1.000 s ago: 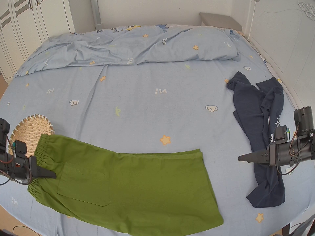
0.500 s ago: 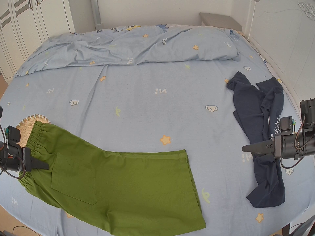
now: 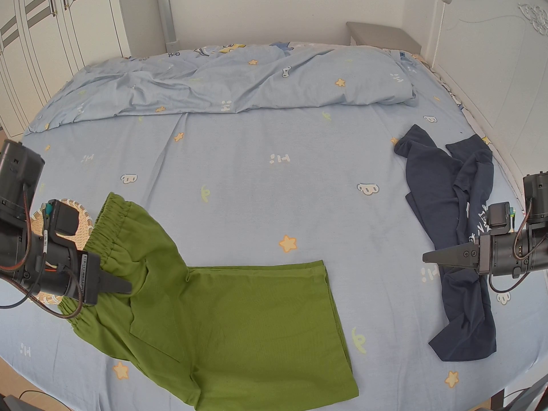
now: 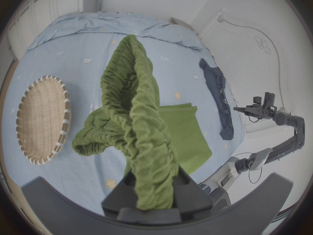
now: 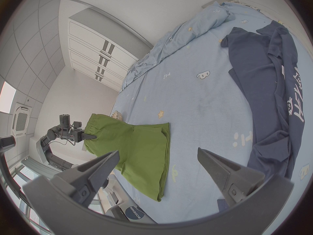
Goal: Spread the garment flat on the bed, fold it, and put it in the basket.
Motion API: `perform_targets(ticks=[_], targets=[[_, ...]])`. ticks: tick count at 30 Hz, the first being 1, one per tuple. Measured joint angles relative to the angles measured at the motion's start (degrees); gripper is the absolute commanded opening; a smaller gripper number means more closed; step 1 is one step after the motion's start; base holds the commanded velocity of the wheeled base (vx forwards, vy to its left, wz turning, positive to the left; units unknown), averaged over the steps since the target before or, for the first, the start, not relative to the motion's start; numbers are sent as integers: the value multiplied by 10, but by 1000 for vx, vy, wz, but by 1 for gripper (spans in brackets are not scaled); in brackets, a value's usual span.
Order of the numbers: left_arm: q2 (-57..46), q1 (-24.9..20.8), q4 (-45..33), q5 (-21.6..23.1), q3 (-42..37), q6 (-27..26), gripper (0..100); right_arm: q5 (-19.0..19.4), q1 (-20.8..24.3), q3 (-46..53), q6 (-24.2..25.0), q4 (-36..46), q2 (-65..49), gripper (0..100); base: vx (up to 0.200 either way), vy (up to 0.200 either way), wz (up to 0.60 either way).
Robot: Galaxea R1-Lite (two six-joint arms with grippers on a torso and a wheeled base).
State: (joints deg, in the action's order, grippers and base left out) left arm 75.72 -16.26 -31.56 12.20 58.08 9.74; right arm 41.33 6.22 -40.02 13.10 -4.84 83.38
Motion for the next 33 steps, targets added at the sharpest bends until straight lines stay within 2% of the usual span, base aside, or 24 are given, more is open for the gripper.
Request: perform_targets(ticks=[8,19,23,28,33], targets=[[53,-132,2,-70,68,32,0,0,-2,2,0,0,1,100,0,0,0],[136,-275,39,-122,113,74,0,0,-3,5,-2,-2,4,100,0,0,0],[168,-302,55,-146,117,108,0,0,-3,6,-3,-1,4,100,0,0,0],[202,-323,87,-150,118,156,0,0,-3,7,-3,-1,5,100,0,0,0],[230,-336,92,-151,119,169,0,0,-4,8,-5,-2,6,100,0,0,0]])
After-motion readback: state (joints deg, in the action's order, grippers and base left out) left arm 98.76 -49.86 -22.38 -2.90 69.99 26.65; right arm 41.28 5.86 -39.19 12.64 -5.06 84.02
